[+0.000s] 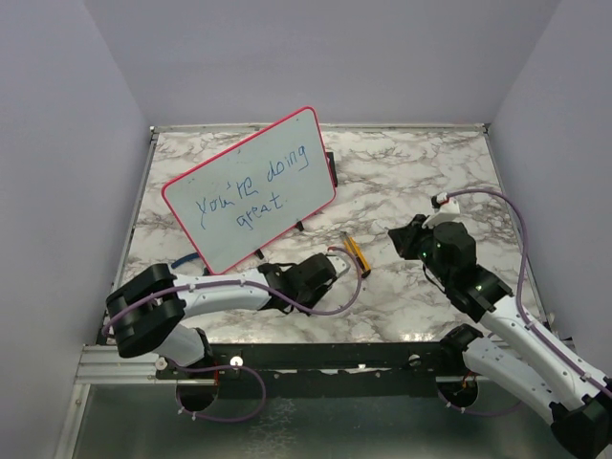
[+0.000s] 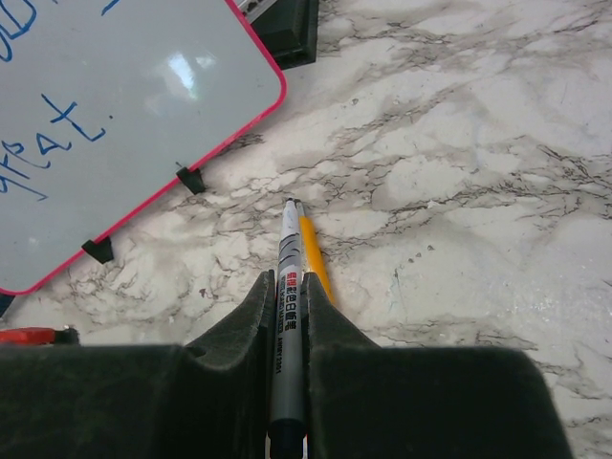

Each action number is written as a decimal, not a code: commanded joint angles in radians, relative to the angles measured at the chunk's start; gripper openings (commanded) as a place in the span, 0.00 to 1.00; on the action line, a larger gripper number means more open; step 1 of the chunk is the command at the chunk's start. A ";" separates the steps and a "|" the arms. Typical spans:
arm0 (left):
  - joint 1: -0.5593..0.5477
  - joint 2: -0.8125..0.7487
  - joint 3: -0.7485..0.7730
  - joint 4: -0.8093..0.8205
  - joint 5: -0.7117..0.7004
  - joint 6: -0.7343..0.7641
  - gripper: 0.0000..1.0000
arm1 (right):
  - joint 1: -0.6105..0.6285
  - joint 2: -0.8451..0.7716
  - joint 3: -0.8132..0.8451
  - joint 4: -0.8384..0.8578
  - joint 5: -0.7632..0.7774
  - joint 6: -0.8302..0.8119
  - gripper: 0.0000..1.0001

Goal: Write a sentence on the whiteboard
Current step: Close the whiteboard marker at the center of the board.

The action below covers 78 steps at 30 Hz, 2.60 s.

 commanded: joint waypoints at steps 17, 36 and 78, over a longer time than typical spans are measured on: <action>-0.005 -0.455 -0.074 0.051 0.100 0.293 0.00 | -0.041 0.201 0.339 -0.425 -0.646 -0.154 0.00; -0.007 -0.552 -0.101 0.075 0.356 0.300 0.00 | -0.064 0.320 0.350 -0.512 -1.094 -0.203 0.00; -0.007 -0.545 -0.095 0.078 0.373 0.299 0.00 | -0.063 0.365 0.296 -0.425 -1.171 -0.204 0.00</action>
